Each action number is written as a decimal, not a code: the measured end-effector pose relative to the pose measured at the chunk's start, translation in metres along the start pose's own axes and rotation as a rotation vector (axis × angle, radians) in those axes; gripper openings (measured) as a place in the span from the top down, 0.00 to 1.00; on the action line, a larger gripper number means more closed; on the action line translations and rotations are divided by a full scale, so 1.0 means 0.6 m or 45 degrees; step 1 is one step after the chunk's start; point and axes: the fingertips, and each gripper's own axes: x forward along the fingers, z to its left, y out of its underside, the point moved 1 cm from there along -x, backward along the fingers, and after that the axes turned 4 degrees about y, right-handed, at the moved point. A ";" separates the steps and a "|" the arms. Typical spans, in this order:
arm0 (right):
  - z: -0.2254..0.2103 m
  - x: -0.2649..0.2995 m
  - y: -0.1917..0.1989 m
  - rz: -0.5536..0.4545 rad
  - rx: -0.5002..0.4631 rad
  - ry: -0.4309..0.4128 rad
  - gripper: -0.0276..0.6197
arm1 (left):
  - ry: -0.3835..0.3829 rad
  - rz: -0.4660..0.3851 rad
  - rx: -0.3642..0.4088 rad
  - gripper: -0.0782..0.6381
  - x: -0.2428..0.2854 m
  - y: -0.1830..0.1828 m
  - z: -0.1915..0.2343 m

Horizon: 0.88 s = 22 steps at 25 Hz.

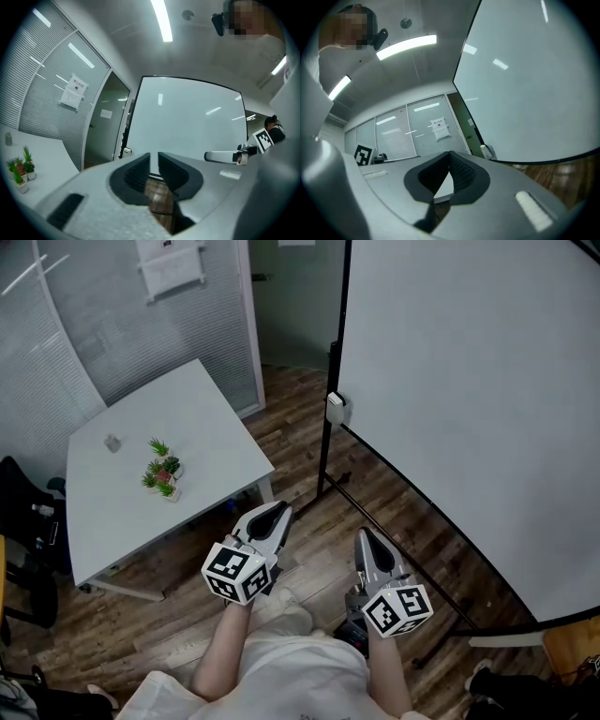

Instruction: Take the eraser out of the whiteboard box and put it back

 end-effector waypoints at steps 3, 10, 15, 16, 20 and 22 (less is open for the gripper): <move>0.002 -0.001 0.002 0.056 0.032 -0.068 0.66 | 0.002 -0.056 -0.138 0.48 -0.001 0.003 0.005; -0.014 -0.019 0.000 0.089 -0.060 -0.012 0.47 | 0.077 -0.076 -0.179 0.37 -0.002 -0.001 -0.027; -0.026 -0.019 -0.005 0.086 -0.046 -0.019 0.47 | 0.043 -0.089 -0.164 0.37 0.003 -0.002 -0.026; -0.029 -0.017 -0.006 0.083 -0.040 -0.022 0.48 | 0.040 -0.097 -0.184 0.38 0.005 -0.001 -0.020; -0.042 -0.006 -0.008 0.080 -0.047 -0.019 0.48 | 0.032 -0.132 -0.247 0.39 0.016 -0.004 -0.001; -0.056 0.005 -0.007 0.089 -0.057 -0.012 0.47 | 0.029 -0.129 -0.230 0.39 0.034 -0.005 0.008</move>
